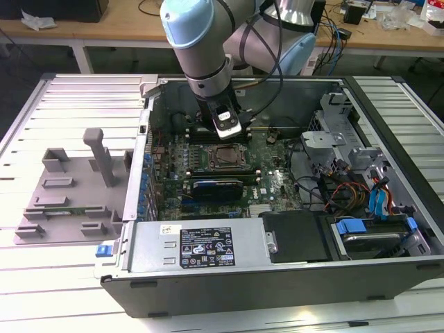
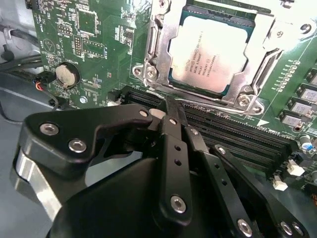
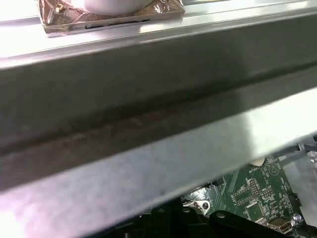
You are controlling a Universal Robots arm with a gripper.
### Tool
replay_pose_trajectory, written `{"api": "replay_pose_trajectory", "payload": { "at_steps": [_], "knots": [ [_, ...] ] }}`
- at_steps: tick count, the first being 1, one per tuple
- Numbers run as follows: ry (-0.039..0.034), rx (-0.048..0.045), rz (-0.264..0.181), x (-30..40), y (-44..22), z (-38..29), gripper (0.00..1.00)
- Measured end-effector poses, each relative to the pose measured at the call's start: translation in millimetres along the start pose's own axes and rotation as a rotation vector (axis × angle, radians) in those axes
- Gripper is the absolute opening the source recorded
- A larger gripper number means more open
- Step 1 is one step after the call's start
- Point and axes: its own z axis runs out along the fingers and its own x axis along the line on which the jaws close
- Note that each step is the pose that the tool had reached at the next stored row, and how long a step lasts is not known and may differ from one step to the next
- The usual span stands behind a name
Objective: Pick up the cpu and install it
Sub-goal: 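Install the first cpu locking lever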
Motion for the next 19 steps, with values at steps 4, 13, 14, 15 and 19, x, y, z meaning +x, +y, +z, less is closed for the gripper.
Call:
{"api": "replay_pose_trajectory", "payload": {
  "at_steps": [4, 13, 14, 15, 19],
  "knots": [
    [-0.0132, -0.0049, -0.002, 1.0, -1.6, 1.1, 0.11],
    [-0.0199, -0.006, -0.003, -0.2, -6.7, 0.3, 0.11],
    [-0.0203, -0.0062, -0.003, -0.4, -7.2, 0.2, 0.11],
    [-0.0206, -0.0065, -0.003, -0.6, -7.6, 0.2, 0.11],
    [-0.0247, -0.0087, -0.004, -1.1, -9.2, 0.3, 0.11]
  ]
}}
